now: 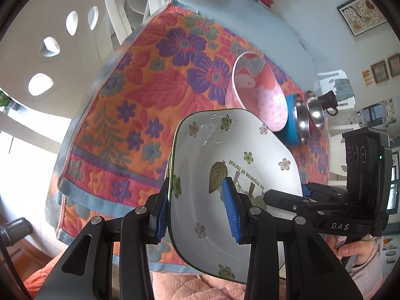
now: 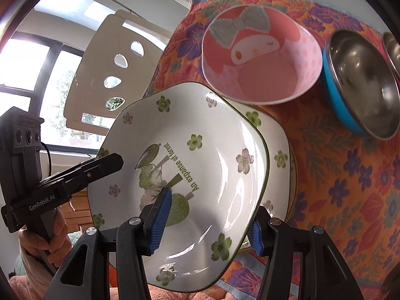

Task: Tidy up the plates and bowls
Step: 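Lower the stacked plates with both tools beside the pink bowl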

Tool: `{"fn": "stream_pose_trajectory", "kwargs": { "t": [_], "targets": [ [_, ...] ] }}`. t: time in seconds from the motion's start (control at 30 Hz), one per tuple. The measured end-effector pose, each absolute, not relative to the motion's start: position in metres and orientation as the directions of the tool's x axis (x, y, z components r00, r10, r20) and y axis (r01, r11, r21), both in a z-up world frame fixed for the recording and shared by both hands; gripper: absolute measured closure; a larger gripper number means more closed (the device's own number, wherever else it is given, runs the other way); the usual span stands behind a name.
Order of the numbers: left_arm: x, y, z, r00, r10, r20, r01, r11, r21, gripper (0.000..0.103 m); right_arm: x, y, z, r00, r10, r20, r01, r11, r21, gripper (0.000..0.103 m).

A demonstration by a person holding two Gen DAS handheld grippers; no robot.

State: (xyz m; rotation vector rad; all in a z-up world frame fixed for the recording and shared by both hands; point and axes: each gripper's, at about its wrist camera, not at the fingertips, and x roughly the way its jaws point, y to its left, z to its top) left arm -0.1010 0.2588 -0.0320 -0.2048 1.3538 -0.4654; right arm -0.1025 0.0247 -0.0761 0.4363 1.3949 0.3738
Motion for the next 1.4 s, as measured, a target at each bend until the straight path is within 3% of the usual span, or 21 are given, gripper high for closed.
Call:
{"fn": "stream_pose_trajectory", "kwargs": {
  "t": [1.4],
  "targets": [
    [-0.097,0.236,-0.075,0.066,-0.321,-0.945,0.199,0.932,-0.302,0.068,-0.090,0.014,-0.112,0.068,0.490,-0.869,0.052,0.868,0.494,0.049]
  ]
}}
